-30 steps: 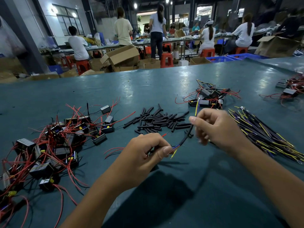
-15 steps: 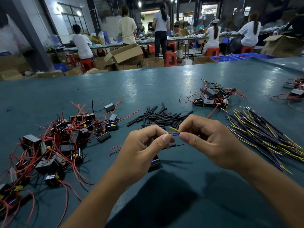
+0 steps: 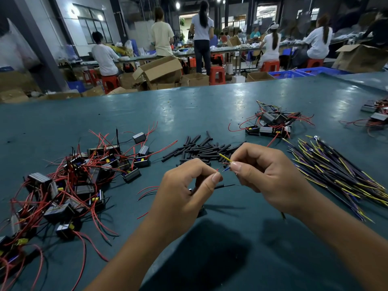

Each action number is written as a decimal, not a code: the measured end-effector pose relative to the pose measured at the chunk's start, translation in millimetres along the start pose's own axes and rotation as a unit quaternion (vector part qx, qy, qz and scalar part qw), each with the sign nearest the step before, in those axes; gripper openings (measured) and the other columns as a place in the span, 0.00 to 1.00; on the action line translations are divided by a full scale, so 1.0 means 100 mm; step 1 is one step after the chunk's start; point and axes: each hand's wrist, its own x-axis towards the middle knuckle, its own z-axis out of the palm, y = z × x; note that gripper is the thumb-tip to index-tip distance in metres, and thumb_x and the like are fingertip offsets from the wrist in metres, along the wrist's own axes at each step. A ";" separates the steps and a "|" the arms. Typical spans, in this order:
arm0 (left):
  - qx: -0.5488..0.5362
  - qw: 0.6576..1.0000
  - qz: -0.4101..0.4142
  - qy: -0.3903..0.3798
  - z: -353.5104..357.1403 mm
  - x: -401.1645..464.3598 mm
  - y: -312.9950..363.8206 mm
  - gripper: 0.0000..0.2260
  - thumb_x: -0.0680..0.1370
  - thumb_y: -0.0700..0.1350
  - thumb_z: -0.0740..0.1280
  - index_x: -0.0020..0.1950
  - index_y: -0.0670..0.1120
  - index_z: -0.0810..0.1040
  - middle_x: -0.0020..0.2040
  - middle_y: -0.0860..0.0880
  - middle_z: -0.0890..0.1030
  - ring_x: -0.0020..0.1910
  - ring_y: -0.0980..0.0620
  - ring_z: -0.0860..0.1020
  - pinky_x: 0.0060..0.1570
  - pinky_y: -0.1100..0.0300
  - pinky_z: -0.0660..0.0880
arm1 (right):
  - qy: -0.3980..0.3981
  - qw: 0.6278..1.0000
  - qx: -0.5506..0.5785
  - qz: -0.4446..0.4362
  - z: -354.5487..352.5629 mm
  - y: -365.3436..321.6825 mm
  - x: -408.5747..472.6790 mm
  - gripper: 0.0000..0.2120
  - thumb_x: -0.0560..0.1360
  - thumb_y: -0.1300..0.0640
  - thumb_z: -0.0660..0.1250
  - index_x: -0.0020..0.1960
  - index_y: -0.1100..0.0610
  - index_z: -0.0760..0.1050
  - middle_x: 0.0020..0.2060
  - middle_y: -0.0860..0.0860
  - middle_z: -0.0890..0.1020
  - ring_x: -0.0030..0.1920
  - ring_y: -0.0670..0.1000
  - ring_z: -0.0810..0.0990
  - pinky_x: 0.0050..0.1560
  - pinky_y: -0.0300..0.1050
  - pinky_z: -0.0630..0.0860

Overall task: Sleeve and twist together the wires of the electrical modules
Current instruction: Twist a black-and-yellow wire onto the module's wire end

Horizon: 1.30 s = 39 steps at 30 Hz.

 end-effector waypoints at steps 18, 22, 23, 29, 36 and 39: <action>-0.050 0.998 -0.034 0.024 -0.06 0.01 -0.03 0.03 0.77 0.45 0.71 0.44 0.48 0.82 0.38 0.54 0.80 0.36 0.59 0.73 0.40 0.72 0.66 | -0.031 0.998 -0.044 0.019 0.04 -0.01 -0.02 0.05 0.75 0.57 0.66 0.42 0.56 0.76 0.28 0.46 0.73 0.30 0.45 0.69 0.32 0.37 0.67; -0.026 0.999 -0.013 0.029 -0.05 0.00 -0.02 0.03 0.77 0.44 0.71 0.43 0.47 0.81 0.38 0.53 0.79 0.38 0.56 0.74 0.42 0.72 0.66 | -0.039 0.998 -0.004 0.046 0.06 -0.02 -0.02 0.05 0.76 0.58 0.65 0.44 0.59 0.76 0.27 0.48 0.74 0.28 0.44 0.69 0.31 0.33 0.66; -0.017 0.999 -0.002 0.032 -0.05 0.00 -0.02 0.04 0.77 0.45 0.70 0.43 0.46 0.81 0.38 0.53 0.79 0.38 0.55 0.74 0.42 0.71 0.66 | -0.041 0.997 0.017 0.059 0.07 -0.02 -0.01 0.05 0.76 0.58 0.64 0.44 0.60 0.76 0.26 0.48 0.73 0.27 0.45 0.68 0.30 0.33 0.66; 0.073 0.993 0.081 0.049 0.01 -0.01 -0.06 0.04 0.76 0.40 0.72 0.41 0.44 0.80 0.40 0.54 0.78 0.37 0.50 0.74 0.41 0.47 0.72 | -0.011 0.982 0.106 0.155 0.10 -0.05 0.00 0.08 0.80 0.66 0.61 0.43 0.61 0.75 0.27 0.56 0.78 0.23 0.51 0.74 0.23 0.39 0.67; 0.023 0.999 0.021 0.041 -0.01 -0.01 -0.05 0.03 0.77 0.43 0.72 0.43 0.47 0.82 0.36 0.56 0.80 0.36 0.58 0.76 0.41 0.70 0.67 | -0.024 0.962 0.189 0.197 0.07 -0.05 0.01 0.09 0.79 0.65 0.61 0.52 0.53 0.76 0.31 0.59 0.80 0.23 0.48 0.69 0.22 0.33 0.60; -0.068 0.997 -0.023 0.027 -0.03 -0.02 -0.05 0.03 0.77 0.45 0.72 0.44 0.48 0.83 0.36 0.54 0.81 0.35 0.59 0.75 0.40 0.70 0.69 | -0.062 0.961 0.206 0.175 0.03 -0.06 0.01 0.11 0.78 0.62 0.61 0.54 0.50 0.78 0.33 0.57 0.80 0.24 0.46 0.67 0.23 0.32 0.59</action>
